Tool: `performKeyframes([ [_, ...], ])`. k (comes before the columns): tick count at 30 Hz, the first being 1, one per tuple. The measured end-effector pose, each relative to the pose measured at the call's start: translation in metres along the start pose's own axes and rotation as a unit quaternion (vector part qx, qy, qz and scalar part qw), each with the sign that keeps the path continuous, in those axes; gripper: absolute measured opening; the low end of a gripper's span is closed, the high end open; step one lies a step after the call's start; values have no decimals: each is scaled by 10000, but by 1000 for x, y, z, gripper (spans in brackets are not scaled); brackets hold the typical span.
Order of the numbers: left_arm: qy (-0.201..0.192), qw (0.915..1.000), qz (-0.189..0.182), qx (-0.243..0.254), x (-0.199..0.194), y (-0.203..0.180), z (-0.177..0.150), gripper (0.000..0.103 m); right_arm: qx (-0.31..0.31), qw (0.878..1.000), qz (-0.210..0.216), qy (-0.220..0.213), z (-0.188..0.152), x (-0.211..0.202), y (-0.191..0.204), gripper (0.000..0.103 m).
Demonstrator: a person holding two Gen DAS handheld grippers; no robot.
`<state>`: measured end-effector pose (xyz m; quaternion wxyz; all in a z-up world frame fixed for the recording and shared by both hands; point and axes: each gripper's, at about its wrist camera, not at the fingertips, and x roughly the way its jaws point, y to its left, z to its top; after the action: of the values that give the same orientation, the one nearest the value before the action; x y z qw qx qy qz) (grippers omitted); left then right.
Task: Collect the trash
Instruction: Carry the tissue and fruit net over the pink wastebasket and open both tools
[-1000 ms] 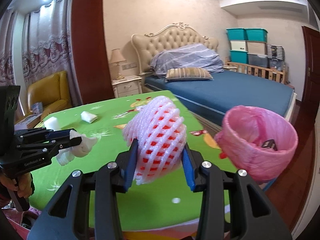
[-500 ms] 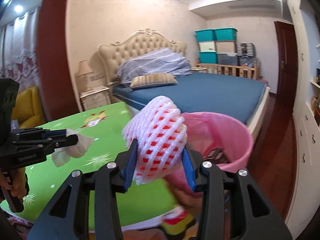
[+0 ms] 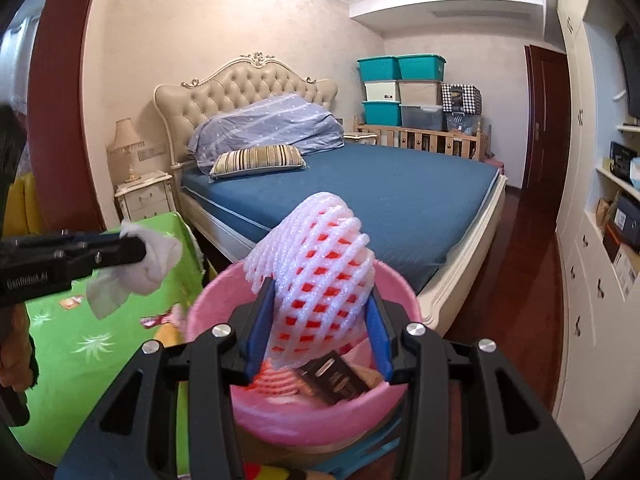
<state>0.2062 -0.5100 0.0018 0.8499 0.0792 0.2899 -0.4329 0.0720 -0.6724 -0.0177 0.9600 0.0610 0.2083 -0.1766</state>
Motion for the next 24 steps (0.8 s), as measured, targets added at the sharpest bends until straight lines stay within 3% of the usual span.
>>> performKeyframes([
  [8, -79, 9999, -61, -138, 33, -16, 30, 21, -129, 9999, -59, 16, 16, 31, -7, 46],
  [10, -112, 9997, -74, -195, 39, -18, 35, 26, -148, 9999, -64, 1, 18, 38, -8, 52],
  [11, -136, 9996, -41, -237, 42, -18, 36, 28, -154, 9999, -60, -14, 19, 41, -11, 60],
  [12, -155, 9994, -8, -304, 45, -16, 39, 44, -173, 9998, -49, -38, 20, 45, -12, 67],
  [13, -163, 9992, -4, -368, 46, -13, 39, 75, -203, 9998, -61, -70, 19, 47, -14, 77],
  [14, -220, 9987, -16, -459, 45, -8, 38, 87, -219, 9996, -109, -129, 19, 49, -17, 78],
  [16, -460, 9972, 88, -575, 37, 1, 37, 91, -177, 9997, -76, -172, 22, 53, -24, 78],
  [21, -491, 9966, 290, -602, 15, 32, 29, 91, -26, 9996, -11, -279, 28, 38, -32, 78],
  [24, -534, 9951, 531, -646, -8, 57, 21, 96, -90, 9992, 64, -394, 35, 20, -22, 78],
])
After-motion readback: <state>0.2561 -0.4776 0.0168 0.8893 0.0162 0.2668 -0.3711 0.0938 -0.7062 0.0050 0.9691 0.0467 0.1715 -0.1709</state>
